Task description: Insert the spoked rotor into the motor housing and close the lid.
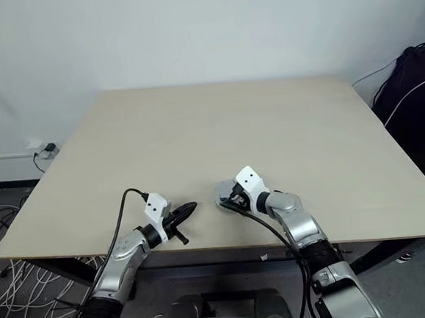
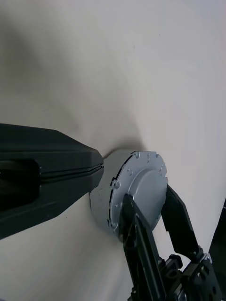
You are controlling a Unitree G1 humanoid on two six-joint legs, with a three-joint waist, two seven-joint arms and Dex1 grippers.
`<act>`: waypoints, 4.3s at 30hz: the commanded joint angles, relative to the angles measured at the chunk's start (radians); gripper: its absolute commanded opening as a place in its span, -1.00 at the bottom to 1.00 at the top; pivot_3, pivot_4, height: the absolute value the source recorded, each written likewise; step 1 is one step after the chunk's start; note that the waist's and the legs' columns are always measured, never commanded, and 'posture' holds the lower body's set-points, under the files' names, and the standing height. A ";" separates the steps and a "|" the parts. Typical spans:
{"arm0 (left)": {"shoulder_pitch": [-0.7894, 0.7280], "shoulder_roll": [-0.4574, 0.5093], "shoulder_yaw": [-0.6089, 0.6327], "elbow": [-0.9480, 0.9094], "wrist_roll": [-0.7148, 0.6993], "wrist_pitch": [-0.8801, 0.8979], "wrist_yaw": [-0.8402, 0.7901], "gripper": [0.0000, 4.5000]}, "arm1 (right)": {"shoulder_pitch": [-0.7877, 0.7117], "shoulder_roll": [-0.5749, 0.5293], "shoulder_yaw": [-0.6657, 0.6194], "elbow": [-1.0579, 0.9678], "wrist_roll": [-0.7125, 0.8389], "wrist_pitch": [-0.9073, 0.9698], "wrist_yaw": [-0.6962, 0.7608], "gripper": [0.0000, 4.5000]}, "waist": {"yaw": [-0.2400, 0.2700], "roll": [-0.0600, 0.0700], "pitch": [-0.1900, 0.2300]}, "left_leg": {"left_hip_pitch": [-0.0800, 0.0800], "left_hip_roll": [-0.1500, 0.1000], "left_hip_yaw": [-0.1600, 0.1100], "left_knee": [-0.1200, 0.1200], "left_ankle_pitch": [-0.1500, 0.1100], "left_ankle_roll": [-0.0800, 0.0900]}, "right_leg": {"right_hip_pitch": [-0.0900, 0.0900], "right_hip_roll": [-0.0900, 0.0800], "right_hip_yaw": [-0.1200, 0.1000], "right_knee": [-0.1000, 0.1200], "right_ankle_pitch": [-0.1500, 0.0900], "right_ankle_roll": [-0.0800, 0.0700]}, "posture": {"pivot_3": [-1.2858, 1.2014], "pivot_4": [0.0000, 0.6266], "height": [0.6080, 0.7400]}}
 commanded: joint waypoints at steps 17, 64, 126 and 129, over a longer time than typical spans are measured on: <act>-0.009 -0.001 0.007 -0.084 -0.022 0.039 0.011 -1.00 | 0.001 -0.043 0.042 0.023 -0.066 0.020 -0.028 0.43 | 0.000 0.001 -0.001 | 0.001 0.000 0.000 0.001 -0.001 -0.002 | 0.001 0.000 0.000 0.000 0.001 0.001 | 0.03 -1.00 1.00; -0.431 -0.022 -0.039 0.442 0.065 -0.040 -0.116 -1.00 | 0.017 -0.034 0.040 0.014 -0.026 0.058 -0.043 0.43 | 0.005 0.000 -0.002 | 0.000 -0.001 0.000 0.000 0.000 0.000 | 0.001 0.000 -0.001 -0.001 0.001 0.002 | 0.03 -1.00 1.00; -0.585 -0.080 -0.140 0.652 0.252 -0.097 -0.195 -1.00 | 0.054 -0.031 0.017 -0.137 0.017 0.055 -0.037 0.99 | 0.009 -0.002 -0.001 | 0.000 -0.001 -0.002 -0.001 0.000 0.000 | 0.001 0.000 -0.001 -0.002 0.003 0.007 | 0.03 -1.00 1.00; -0.589 -0.081 -0.140 0.659 0.253 -0.101 -0.195 -1.00 | 0.064 -0.028 0.001 -0.196 0.052 0.051 -0.012 0.99 | 0.010 -0.002 -0.001 | -0.001 -0.001 -0.002 -0.001 0.000 0.000 | 0.000 0.000 -0.001 -0.002 0.003 0.007 | 0.03 -1.00 1.00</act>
